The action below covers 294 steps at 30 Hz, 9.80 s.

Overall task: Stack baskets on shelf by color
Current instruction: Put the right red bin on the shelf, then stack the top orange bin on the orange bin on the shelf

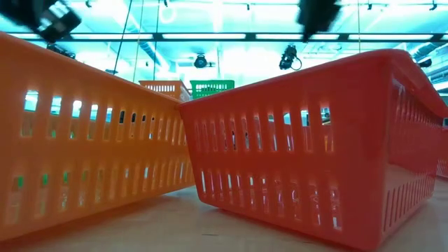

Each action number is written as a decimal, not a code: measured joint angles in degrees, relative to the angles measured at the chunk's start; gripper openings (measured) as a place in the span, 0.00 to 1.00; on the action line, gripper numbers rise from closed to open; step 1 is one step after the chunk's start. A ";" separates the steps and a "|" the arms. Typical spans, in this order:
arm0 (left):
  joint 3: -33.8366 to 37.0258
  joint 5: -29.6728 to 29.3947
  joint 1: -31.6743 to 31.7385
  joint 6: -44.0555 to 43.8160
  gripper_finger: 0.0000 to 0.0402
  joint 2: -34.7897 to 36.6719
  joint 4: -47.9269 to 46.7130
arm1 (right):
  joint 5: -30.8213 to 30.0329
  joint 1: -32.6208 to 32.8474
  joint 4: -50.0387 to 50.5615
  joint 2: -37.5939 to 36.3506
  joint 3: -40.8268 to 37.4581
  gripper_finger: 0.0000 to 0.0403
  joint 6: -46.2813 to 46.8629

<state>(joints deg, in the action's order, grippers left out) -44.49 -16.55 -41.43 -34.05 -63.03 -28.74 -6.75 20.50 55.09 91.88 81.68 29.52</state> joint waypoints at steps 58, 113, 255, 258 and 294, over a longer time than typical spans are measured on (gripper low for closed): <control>-0.11 -30.12 2.95 14.26 0.26 0.00 24.43 | 0.80 26.04 15.88 -0.04 -20.14 0.02 52.09; -0.09 -29.71 6.46 30.25 0.26 -0.02 41.41 | -4.88 -39.54 9.19 5.67 15.61 0.02 -46.12; -0.13 -29.75 -2.99 31.74 0.26 0.39 33.58 | -5.59 0.92 -0.38 9.31 -1.13 0.03 -9.29; -0.13 -29.73 -2.43 31.72 0.26 0.10 33.73 | -7.02 0.87 -2.80 9.31 1.60 0.03 -13.05; -31.00 4.78 16.15 31.25 0.38 -19.98 -12.15 | 3.29 2.92 -10.65 9.33 3.88 0.03 -58.26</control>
<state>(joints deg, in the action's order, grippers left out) -75.49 -11.78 -25.28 -2.80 -83.01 -40.89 -3.47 23.42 44.45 101.21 85.56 -28.75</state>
